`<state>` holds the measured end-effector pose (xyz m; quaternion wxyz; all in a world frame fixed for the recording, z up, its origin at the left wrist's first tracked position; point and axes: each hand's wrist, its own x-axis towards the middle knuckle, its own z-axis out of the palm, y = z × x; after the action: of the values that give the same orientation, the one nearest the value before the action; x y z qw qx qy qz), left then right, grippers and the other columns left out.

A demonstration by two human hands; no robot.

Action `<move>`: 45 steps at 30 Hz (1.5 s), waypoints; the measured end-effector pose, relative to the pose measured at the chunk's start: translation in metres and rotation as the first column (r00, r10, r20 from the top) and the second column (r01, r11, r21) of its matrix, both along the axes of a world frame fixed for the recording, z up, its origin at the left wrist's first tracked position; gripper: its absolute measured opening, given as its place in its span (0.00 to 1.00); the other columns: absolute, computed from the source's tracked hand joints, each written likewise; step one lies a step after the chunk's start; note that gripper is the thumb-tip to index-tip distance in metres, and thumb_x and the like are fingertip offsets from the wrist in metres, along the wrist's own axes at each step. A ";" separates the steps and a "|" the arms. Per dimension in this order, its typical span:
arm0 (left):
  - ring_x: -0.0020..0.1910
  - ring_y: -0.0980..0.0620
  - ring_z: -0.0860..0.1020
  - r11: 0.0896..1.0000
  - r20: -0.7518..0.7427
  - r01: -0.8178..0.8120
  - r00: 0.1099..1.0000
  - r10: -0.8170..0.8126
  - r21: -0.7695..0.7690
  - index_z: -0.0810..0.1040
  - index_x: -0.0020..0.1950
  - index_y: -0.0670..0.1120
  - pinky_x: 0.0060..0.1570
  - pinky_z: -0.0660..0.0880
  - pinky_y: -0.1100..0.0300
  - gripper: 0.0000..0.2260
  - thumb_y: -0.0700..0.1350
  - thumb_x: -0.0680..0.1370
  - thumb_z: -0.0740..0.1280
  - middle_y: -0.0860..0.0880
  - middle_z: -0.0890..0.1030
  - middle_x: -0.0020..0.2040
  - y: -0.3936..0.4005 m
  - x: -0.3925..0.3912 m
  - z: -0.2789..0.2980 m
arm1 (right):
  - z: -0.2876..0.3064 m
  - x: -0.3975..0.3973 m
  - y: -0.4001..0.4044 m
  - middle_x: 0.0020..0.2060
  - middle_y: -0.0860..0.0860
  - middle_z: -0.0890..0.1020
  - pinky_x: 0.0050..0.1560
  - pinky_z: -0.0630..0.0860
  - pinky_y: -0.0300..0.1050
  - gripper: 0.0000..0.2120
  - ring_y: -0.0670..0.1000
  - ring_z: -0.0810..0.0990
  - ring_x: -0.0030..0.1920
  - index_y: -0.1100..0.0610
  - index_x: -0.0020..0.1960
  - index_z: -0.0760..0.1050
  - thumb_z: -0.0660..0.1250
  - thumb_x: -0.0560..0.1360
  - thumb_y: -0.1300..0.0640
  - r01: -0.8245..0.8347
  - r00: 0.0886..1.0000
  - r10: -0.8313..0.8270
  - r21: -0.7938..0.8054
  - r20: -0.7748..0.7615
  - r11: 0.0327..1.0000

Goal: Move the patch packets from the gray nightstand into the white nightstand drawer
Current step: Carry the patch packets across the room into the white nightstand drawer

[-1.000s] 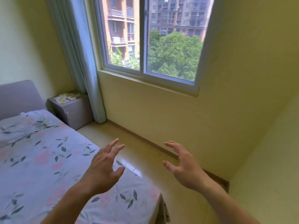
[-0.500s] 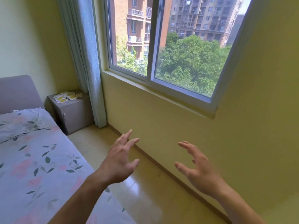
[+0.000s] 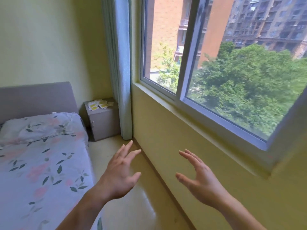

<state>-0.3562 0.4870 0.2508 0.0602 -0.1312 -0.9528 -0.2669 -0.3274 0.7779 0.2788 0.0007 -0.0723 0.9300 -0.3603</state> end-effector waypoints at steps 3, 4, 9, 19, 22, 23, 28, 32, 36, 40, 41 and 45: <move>0.81 0.57 0.47 0.996 0.007 -0.087 0.996 0.086 0.028 0.61 0.78 0.62 0.79 0.50 0.57 0.31 0.56 0.77 0.68 0.61 0.45 0.82 0.015 -0.034 0.010 | 0.010 -0.055 0.022 0.76 0.26 0.55 0.77 0.55 0.39 0.34 0.35 0.57 0.77 0.32 0.77 0.58 0.69 0.76 0.40 -0.076 0.997 0.077 0.021 -0.010 0.997; 0.81 0.56 0.47 0.993 0.004 -0.115 0.993 0.115 0.028 0.62 0.78 0.61 0.79 0.50 0.57 0.31 0.56 0.77 0.68 0.61 0.46 0.82 0.017 -0.042 0.013 | 0.014 -0.074 0.026 0.76 0.26 0.55 0.76 0.55 0.38 0.33 0.35 0.57 0.77 0.32 0.77 0.58 0.69 0.76 0.40 -0.105 0.994 0.106 0.030 -0.017 0.994; 0.81 0.55 0.48 0.953 0.043 -0.302 0.952 0.302 -0.013 0.61 0.78 0.61 0.79 0.52 0.56 0.30 0.54 0.78 0.68 0.61 0.47 0.82 -0.003 -0.059 0.020 | 0.021 -0.163 0.003 0.77 0.30 0.60 0.77 0.61 0.44 0.33 0.36 0.61 0.76 0.34 0.77 0.61 0.71 0.76 0.42 -0.250 0.967 0.250 -0.006 -0.050 0.968; 0.80 0.57 0.49 0.794 0.080 -0.607 0.791 0.607 -0.030 0.55 0.79 0.62 0.78 0.56 0.55 0.32 0.56 0.79 0.68 0.65 0.45 0.80 -0.126 -0.120 0.010 | 0.003 -0.317 -0.151 0.76 0.33 0.63 0.77 0.61 0.40 0.33 0.35 0.64 0.74 0.39 0.77 0.65 0.72 0.74 0.43 -0.551 0.834 0.548 -0.042 -0.068 0.834; 0.80 0.57 0.49 0.783 0.079 -0.622 0.780 0.620 -0.006 0.55 0.79 0.62 0.78 0.55 0.54 0.32 0.56 0.79 0.67 0.64 0.46 0.81 -0.162 -0.178 0.001 | -0.003 -0.377 -0.183 0.76 0.33 0.62 0.75 0.59 0.35 0.33 0.35 0.63 0.75 0.39 0.77 0.64 0.71 0.75 0.44 -0.559 0.828 0.557 -0.025 -0.065 0.829; 0.80 0.57 0.50 0.784 0.085 -0.621 0.781 0.619 -0.003 0.55 0.79 0.62 0.78 0.55 0.55 0.32 0.56 0.79 0.67 0.63 0.47 0.81 -0.173 -0.199 -0.001 | -0.004 -0.399 -0.192 0.76 0.34 0.62 0.73 0.57 0.33 0.32 0.35 0.62 0.75 0.40 0.77 0.65 0.72 0.75 0.45 -0.550 0.834 0.548 -0.015 -0.061 0.835; 0.79 0.58 0.51 0.828 0.054 -0.561 0.827 0.560 0.002 0.53 0.80 0.62 0.76 0.53 0.60 0.32 0.56 0.80 0.67 0.64 0.48 0.80 -0.218 -0.305 0.005 | -0.005 -0.487 -0.231 0.75 0.35 0.65 0.68 0.62 0.27 0.31 0.28 0.62 0.68 0.40 0.76 0.66 0.72 0.76 0.48 -0.513 0.858 0.510 -0.052 -0.062 0.857; 0.79 0.58 0.52 0.872 0.042 -0.489 0.871 0.489 -0.013 0.56 0.79 0.61 0.74 0.52 0.63 0.32 0.55 0.78 0.68 0.63 0.52 0.80 -0.241 -0.397 0.012 | -0.016 -0.558 -0.249 0.74 0.34 0.66 0.74 0.67 0.40 0.30 0.33 0.65 0.72 0.37 0.75 0.66 0.73 0.76 0.46 -0.458 0.889 0.457 -0.108 -0.040 0.882; 0.79 0.59 0.54 0.898 0.051 -0.440 0.896 0.441 -0.028 0.59 0.78 0.61 0.76 0.51 0.63 0.32 0.56 0.77 0.68 0.64 0.53 0.79 -0.260 -0.492 0.007 | -0.026 -0.636 -0.269 0.73 0.33 0.66 0.76 0.66 0.46 0.29 0.37 0.66 0.73 0.36 0.74 0.66 0.72 0.76 0.46 -0.417 0.908 0.419 -0.135 -0.014 0.899; 0.79 0.58 0.55 0.901 0.071 -0.433 0.898 0.434 -0.039 0.61 0.78 0.60 0.77 0.54 0.61 0.31 0.55 0.77 0.68 0.63 0.54 0.79 -0.281 -0.583 -0.007 | -0.044 -0.724 -0.292 0.74 0.34 0.66 0.77 0.65 0.45 0.30 0.37 0.65 0.74 0.39 0.75 0.67 0.72 0.76 0.47 -0.416 0.906 0.423 -0.151 0.016 0.897; 0.79 0.58 0.55 0.899 0.083 -0.436 0.895 0.438 -0.036 0.61 0.78 0.60 0.77 0.54 0.61 0.31 0.54 0.77 0.68 0.63 0.54 0.79 -0.286 -0.604 -0.010 | -0.048 -0.747 -0.300 0.74 0.34 0.66 0.77 0.65 0.45 0.30 0.36 0.65 0.74 0.39 0.75 0.67 0.72 0.76 0.47 -0.417 0.905 0.426 -0.160 0.023 0.895; 0.79 0.58 0.55 0.879 0.137 -0.473 0.869 0.476 -0.052 0.61 0.78 0.60 0.77 0.53 0.61 0.30 0.54 0.78 0.68 0.62 0.54 0.80 -0.315 -0.680 -0.023 | -0.062 -0.841 -0.330 0.74 0.36 0.68 0.76 0.66 0.46 0.30 0.38 0.67 0.73 0.39 0.75 0.67 0.73 0.75 0.47 -0.430 0.891 0.447 -0.179 0.071 0.885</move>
<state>-1.0358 0.1722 0.2280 0.0531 0.1261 -0.9599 -0.2447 -1.1688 0.4484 0.2167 0.1277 -0.2608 0.8564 -0.4268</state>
